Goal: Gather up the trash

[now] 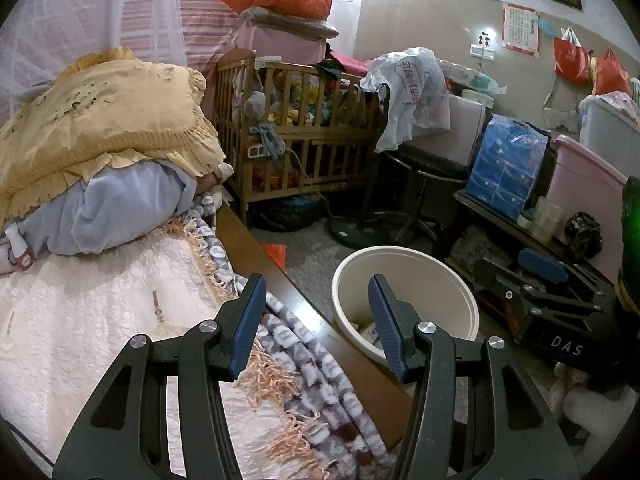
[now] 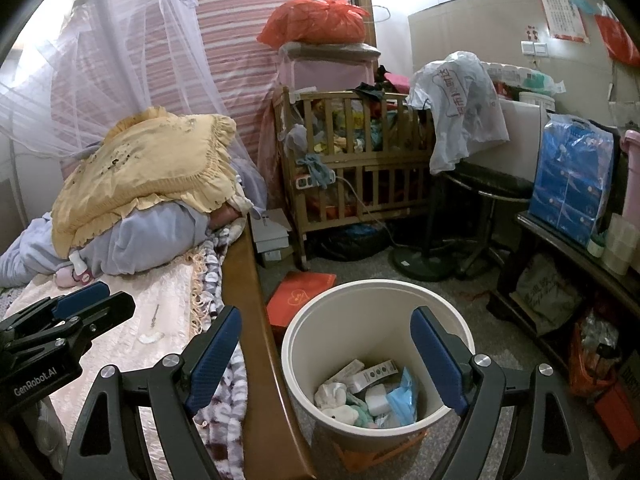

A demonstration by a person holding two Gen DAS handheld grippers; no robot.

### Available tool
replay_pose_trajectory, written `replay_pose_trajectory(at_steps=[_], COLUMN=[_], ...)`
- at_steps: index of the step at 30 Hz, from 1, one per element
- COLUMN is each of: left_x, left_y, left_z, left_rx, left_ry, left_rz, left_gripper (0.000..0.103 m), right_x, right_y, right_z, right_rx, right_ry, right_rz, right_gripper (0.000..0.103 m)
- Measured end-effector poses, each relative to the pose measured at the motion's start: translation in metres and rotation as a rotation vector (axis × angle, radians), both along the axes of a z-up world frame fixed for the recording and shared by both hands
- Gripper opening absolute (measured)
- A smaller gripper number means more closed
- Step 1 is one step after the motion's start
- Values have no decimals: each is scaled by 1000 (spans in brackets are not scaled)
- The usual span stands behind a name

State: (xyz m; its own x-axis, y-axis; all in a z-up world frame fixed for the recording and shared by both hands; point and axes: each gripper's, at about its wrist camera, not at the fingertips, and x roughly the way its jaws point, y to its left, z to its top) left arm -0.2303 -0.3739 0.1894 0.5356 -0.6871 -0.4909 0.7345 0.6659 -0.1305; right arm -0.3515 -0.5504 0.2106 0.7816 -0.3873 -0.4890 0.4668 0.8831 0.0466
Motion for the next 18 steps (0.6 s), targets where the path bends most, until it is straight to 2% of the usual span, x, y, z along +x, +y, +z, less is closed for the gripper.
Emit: replay_pose_trajectory(at_steps=[18], left_x=[-5], left_y=[-7], left_z=[-1], left_rx=[8], left_ry=[12], left_rz=[-10], left_gripper=[52], right_x=[1], right_y=[-4], right_z=[-1], right_rx=[2], right_ry=[4], right_rz=[2], right_gripper=[85])
